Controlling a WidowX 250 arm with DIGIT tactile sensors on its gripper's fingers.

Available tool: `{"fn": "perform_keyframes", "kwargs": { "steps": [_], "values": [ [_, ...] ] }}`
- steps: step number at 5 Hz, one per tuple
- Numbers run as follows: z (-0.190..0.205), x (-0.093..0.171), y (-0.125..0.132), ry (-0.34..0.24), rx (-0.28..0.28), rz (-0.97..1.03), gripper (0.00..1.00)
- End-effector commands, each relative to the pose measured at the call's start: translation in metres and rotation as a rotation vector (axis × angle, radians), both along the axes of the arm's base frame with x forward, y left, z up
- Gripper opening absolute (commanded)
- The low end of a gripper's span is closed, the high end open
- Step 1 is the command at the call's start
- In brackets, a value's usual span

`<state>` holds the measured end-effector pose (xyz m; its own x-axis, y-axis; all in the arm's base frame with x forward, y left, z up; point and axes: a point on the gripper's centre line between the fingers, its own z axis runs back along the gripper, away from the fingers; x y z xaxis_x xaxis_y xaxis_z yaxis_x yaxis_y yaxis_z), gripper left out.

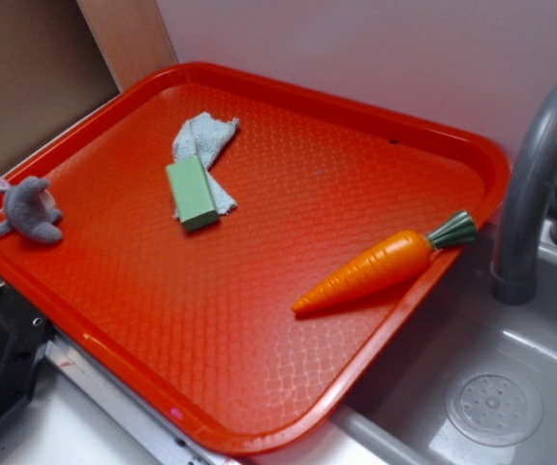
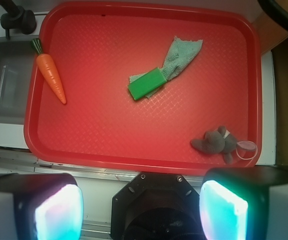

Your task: Grab the carrot.

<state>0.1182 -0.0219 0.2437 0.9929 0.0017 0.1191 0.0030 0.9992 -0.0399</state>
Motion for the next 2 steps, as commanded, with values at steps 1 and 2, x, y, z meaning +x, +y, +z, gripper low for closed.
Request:
{"fn": "perform_keyframes", "kwargs": {
  "steps": [1, 2],
  "values": [
    [0.000, 0.000, 0.000, 0.000, 0.000, 0.000, 1.00],
    [-0.023, 0.020, -0.016, -0.047, -0.088, -0.176, 1.00]
  ]
}}
